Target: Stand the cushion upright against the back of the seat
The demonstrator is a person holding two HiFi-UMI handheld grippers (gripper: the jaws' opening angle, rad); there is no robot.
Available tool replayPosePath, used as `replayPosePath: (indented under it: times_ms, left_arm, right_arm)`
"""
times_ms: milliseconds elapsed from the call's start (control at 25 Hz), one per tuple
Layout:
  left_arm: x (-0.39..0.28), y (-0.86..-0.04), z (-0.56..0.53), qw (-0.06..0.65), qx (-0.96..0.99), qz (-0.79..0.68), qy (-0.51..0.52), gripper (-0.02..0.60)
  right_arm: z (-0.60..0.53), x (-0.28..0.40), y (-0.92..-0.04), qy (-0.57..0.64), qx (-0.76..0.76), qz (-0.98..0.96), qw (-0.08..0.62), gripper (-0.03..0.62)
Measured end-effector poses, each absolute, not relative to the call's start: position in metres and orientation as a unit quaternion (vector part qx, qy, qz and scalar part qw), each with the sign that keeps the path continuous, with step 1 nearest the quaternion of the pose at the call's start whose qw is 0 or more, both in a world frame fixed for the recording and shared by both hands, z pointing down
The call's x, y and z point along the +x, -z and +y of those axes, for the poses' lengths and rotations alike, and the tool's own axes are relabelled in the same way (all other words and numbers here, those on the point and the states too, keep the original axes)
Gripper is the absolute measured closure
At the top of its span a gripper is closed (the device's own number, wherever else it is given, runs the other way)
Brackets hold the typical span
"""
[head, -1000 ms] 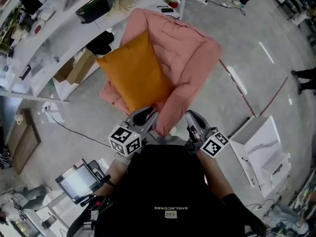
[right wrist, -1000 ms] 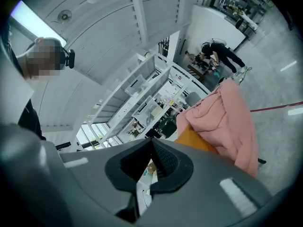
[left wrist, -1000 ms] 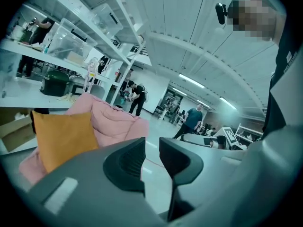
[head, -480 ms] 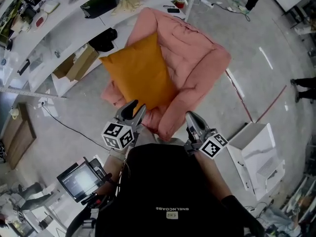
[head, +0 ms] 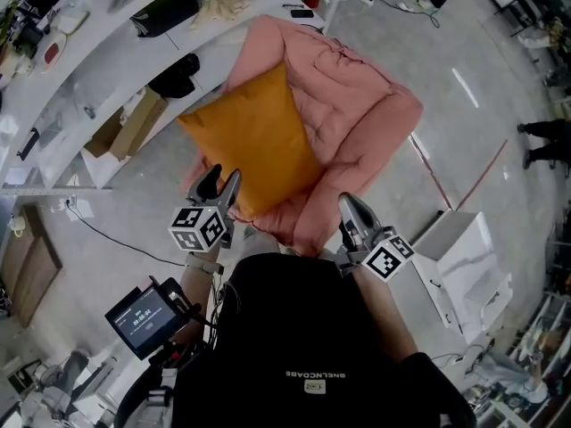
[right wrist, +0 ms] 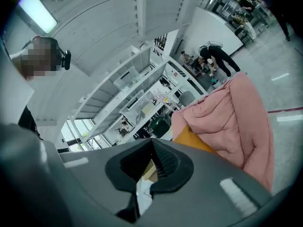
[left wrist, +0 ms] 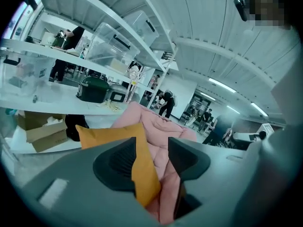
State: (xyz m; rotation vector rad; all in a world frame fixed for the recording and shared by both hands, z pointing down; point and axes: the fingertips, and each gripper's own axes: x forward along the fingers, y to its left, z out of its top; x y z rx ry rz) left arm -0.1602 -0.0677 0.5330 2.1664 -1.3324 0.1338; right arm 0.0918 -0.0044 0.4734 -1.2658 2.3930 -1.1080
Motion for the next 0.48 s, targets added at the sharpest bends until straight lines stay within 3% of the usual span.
replayPosePath:
  times_ms: [480]
  left_arm:
    - [-0.255, -0.598, -0.174, 0.324, 0.740, -0.578, -0.120, 0.315]
  right_arm:
    - [-0.058, 0.036, -0.478, 0.383, -0.444, 0.806, 0.087, 0.595]
